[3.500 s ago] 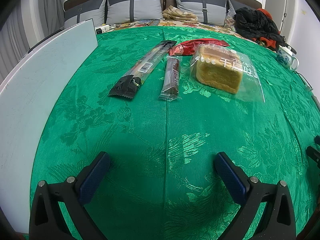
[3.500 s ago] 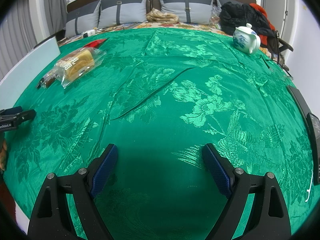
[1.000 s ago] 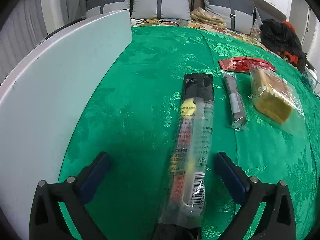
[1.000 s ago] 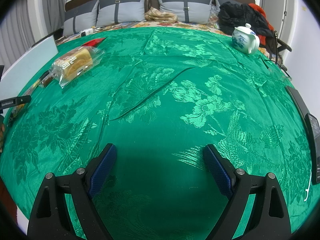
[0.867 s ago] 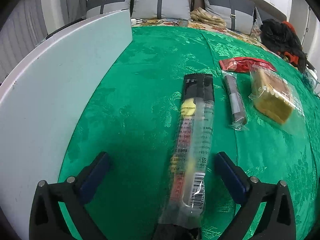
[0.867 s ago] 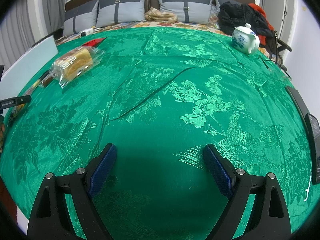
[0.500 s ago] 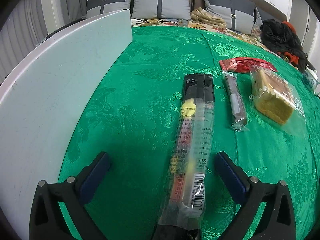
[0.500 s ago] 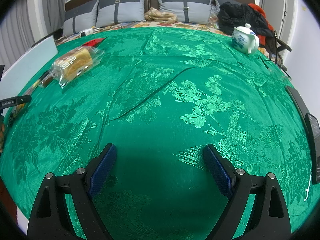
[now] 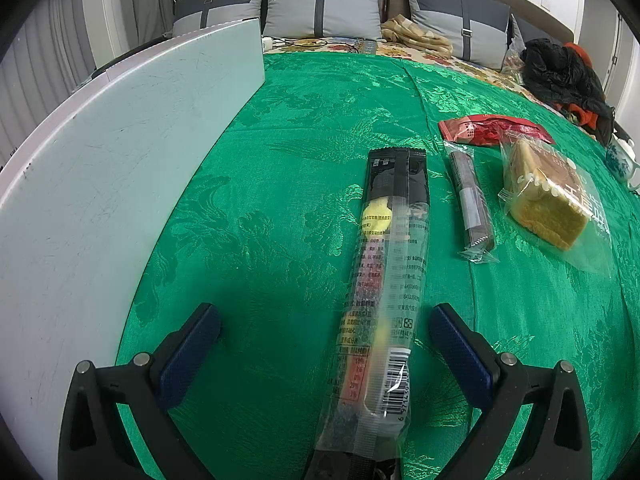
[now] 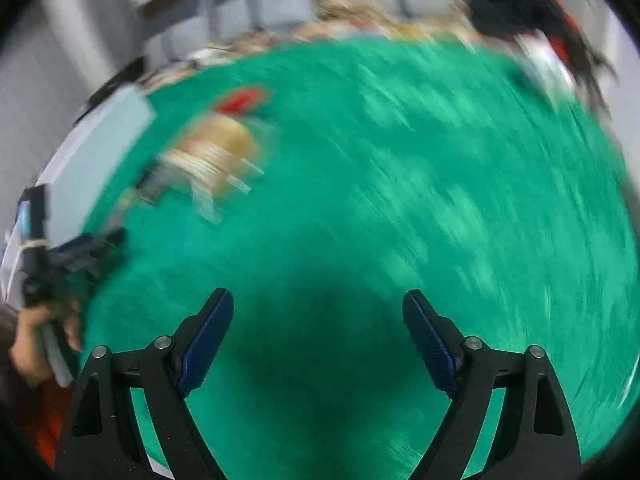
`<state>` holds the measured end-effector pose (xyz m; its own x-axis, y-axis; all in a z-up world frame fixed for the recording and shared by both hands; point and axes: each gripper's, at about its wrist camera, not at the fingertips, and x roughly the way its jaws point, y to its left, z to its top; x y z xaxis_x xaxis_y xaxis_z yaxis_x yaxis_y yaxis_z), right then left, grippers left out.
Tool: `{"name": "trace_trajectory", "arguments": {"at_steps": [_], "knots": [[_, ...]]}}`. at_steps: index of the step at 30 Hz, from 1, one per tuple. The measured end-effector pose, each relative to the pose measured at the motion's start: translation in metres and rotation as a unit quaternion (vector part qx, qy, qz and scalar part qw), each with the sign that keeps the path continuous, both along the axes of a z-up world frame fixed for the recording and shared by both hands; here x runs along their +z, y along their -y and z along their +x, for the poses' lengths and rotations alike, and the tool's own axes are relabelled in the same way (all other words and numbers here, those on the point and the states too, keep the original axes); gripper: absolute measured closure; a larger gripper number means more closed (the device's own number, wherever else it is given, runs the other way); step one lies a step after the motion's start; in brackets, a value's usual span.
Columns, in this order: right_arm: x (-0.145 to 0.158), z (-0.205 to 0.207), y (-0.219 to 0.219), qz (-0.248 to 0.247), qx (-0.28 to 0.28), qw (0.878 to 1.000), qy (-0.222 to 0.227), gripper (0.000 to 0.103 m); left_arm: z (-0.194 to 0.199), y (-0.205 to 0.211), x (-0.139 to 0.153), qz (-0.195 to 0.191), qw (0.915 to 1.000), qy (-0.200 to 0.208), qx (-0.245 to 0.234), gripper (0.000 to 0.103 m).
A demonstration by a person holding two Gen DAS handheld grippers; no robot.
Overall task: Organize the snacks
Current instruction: 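Grasp the bagged milk toast bread with the right tool while the left tool holds the stick pack, then carry both snacks into the white box and open both tools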
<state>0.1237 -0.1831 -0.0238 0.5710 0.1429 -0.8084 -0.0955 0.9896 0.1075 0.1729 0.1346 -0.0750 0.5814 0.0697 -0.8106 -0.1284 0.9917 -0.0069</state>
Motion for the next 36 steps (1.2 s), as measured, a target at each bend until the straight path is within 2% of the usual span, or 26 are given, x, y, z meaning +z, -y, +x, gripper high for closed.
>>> {"name": "trace_trajectory", "arguments": {"at_steps": [2,3,5,8,10,12,15,19,20,22,23,26,30,33,34,36], "knots": [[0.026,0.023,-0.037,-0.046,0.061,0.997,0.03,0.013,0.0,0.0,0.0,0.0,1.0,0.0,0.0,0.0],[0.038,0.037,-0.057,-0.077,0.098,0.991,0.044,0.013,0.0,0.0,0.0,0.0,1.0,0.0,0.0,0.0],[0.05,0.068,-0.092,-0.148,0.175,0.972,0.056,0.013,0.0,0.0,0.0,0.0,1.0,0.0,0.0,0.0],[0.038,0.104,-0.12,-0.211,0.264,0.941,0.014,0.013,0.0,0.0,0.0,0.0,1.0,0.0,0.0,0.0],[0.02,0.125,-0.131,-0.244,0.299,0.922,-0.022,0.013,0.0,0.0,0.0,0.0,1.0,0.0,0.0,0.0],[0.004,0.14,-0.136,-0.251,0.311,0.915,-0.05,0.013,0.0,0.0,0.0,0.0,1.0,0.0,0.0,0.0],[-0.021,0.164,-0.14,-0.233,0.297,0.922,-0.078,0.013,-0.001,0.0,0.0,-0.001,1.0,0.0,0.0,0.0],[-0.045,0.189,-0.14,-0.172,0.247,0.947,-0.113,0.014,-0.001,0.0,0.0,0.0,1.0,0.0,0.0,0.0],[-0.047,0.191,-0.137,-0.156,0.23,0.954,-0.116,0.016,0.0,0.0,0.0,-0.001,1.0,0.0,0.0,0.0],[-0.045,0.188,-0.127,-0.122,0.197,0.967,-0.109,0.028,-0.001,0.0,0.0,-0.001,1.0,0.001,0.0,0.0],[-0.042,0.185,-0.123,-0.109,0.186,0.971,-0.105,0.03,-0.001,0.0,0.0,-0.001,1.0,0.001,0.0,0.0],[-0.029,0.157,-0.09,-0.056,0.14,0.983,-0.1,0.031,-0.001,-0.001,0.0,-0.001,1.0,0.001,0.0,0.0],[-0.021,0.102,-0.047,-0.029,0.102,0.99,-0.088,0.031,0.002,0.0,0.0,0.0,0.9999,-0.007,-0.011,0.0],[-0.018,0.061,-0.018,-0.013,0.077,0.994,-0.079,0.03,0.02,-0.001,0.003,-0.007,0.9974,-0.064,-0.034,0.001],[-0.017,0.047,-0.006,-0.005,0.065,0.995,-0.076,0.03,0.024,-0.001,0.004,-0.009,0.9966,-0.074,-0.035,0.007],[-0.016,0.027,0.013,0.017,0.039,0.997,-0.068,0.03,0.029,0.002,0.01,-0.007,0.9959,-0.077,-0.047,0.027]]}}
